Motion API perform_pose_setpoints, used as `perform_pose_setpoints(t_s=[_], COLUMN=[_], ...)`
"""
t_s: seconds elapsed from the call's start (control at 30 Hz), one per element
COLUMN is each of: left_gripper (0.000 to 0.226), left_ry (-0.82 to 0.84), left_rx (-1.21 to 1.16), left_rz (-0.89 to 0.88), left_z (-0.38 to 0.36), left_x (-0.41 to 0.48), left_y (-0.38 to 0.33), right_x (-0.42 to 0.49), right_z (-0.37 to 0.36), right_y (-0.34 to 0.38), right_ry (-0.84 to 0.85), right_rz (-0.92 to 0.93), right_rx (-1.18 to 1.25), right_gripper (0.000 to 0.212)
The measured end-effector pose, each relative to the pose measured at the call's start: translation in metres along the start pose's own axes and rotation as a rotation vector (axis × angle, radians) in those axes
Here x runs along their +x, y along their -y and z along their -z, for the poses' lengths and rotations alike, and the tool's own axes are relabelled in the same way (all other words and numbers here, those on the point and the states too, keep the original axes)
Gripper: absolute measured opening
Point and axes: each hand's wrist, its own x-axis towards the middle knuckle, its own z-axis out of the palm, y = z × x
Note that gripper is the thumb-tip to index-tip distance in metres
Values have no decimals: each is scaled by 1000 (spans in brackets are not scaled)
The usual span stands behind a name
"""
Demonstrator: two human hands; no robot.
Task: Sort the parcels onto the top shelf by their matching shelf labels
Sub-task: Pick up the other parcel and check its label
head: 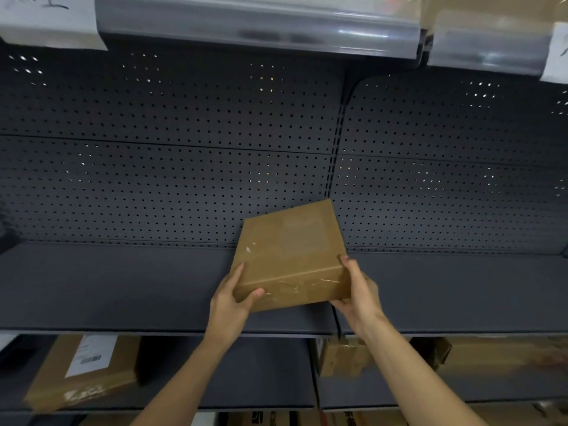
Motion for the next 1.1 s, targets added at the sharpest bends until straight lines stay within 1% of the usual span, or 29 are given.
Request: perform_pose_setpoints(t_s=[0.07,0.13,0.17,0.23,0.27,0.33,0.4,0.5,0.6,0.67,0.73,0.8,0.87,0.9,0.93,1.03,1.07,1.1], left_gripper=[73,75,78,85,88,99,106,105,104,106,107,108,108,107,104,87,83,81], left_ry=[25,28,4,-48,-52,-35,-45,-104,-121,-133,-173,-206,-220,-238,-252,-257,-247,-232], left_rx=[84,237,370,686,814,975,1022,1007,964,906,724,370,20,-94,-185,-397,-456,-509], left_rz=[-24,-74,-162,-414,-508,-603,-636,-661,-651,-597,-492,-331,-187,-139,-100,-5,22,51], left_z=[0,1,1,0,-2,-10,-19,-25,-24,-22,-19,-17,-16,-16,-16,-17,-18,-19], left_x=[0,-2,-3,-6,-7,-9,-12,-15,-18,-20,-23,-27,-31,-32,-33,-36,-37,-38], left_y=[1,1,-1,-7,-12,-23,-32,-37,-39,-41,-46,-55,-63,-68,-71,-74,-73,-71], right_x=[-6,-11,-13,-18,-20,-24,-30,-38,-41,-41,-41,-41,-40,-40,-39,-41,-42,-42], right_z=[-1,-1,-1,-3,-4,-7,-10,-12,-8,-5,-1,3,7,9,9,8,7,7], right_y=[2,5,8,11,12,13,13,14,16,17,16,12,4,-1,-5,-18,-23,-29], right_ry=[-3,4,4,8,14,29,51,81,132,163,160,133,115,109,101,113,140,171], right_rz=[24,55,71,74,77,72,65,74,69,51,38,13,-22,-46,-71,-158,-192,-221], right_rx=[16,32,33,36,26,7,-14,-27,-38,-24,1,11,-23,-54,-81,-136,-155,-168], right_gripper=[36,32,34,34,33,36,40,39,52,50,43,38,51,54,52,30,29,33])
